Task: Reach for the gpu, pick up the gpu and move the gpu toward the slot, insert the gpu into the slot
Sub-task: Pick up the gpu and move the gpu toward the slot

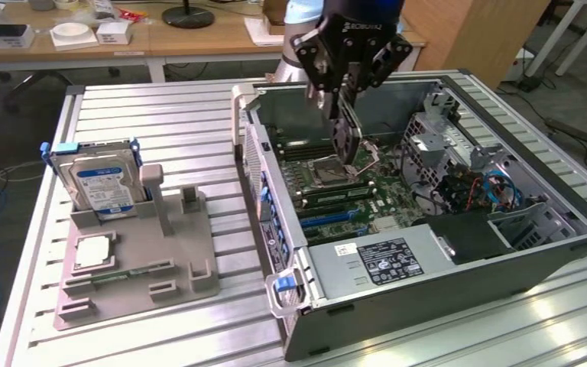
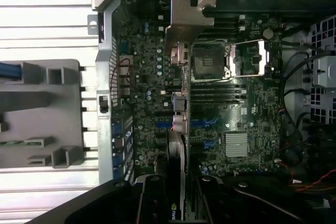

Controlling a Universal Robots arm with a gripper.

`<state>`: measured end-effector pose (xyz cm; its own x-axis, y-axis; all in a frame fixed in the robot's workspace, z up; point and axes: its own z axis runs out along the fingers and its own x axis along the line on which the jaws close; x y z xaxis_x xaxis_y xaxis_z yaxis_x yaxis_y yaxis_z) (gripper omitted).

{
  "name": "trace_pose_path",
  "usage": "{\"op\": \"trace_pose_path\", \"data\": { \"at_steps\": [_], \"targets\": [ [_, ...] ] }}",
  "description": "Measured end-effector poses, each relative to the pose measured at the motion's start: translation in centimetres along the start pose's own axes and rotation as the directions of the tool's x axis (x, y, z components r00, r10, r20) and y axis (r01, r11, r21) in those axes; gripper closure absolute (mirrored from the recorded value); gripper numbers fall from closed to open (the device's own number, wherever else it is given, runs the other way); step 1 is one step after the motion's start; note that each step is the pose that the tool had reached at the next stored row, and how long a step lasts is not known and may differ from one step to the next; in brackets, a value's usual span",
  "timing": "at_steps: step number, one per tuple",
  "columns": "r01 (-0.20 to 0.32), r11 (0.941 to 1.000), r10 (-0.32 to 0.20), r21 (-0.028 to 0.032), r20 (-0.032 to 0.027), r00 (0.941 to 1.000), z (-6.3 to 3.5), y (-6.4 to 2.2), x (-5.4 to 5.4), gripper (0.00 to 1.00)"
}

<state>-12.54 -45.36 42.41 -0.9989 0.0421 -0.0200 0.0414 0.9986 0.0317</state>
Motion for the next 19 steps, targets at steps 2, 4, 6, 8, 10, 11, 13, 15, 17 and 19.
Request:
{"op": "trace_pose_path", "data": {
  "at_steps": [2,4,6,8,10,11,13,15,17,19],
  "targets": [
    [0.003,1.0,-0.003,-0.0001,-0.0001,1.0,0.02,0.03,-0.6,0.74],
    [0.004,1.0,-0.004,-0.0002,-0.0001,1.0,0.03,0.05,-1.1,0.74],
    [0.004,1.0,-0.004,-0.0002,-0.0001,1.0,0.04,0.06,-1.6,0.74],
    [0.005,1.0,-0.005,-0.0002,-0.0001,1.0,0.05,0.08,-2.1,0.74],
    [0.005,1.0,-0.005,-0.0002,-0.0001,1.0,0.06,0.11,-2.6,0.74],
    [0.005,1.0,-0.005,-0.0002,-0.0001,1.0,0.07,0.12,-2.9,0.74],
    [0.005,1.0,-0.005,-0.0002,-0.0001,1.0,0.08,0.14,-3.5,0.74],
    [0.005,1.0,-0.005,-0.0001,-0.0001,1.0,0.09,0.17,-4.0,0.74],
    [0.005,1.0,-0.005,-0.0002,-0.0001,1.0,0.1,0.19,-4.6,0.74],
    [0.005,1.0,-0.005,-0.0002,-0.0001,1.0,0.11,0.21,-5.1,0.74]
  ]
}}
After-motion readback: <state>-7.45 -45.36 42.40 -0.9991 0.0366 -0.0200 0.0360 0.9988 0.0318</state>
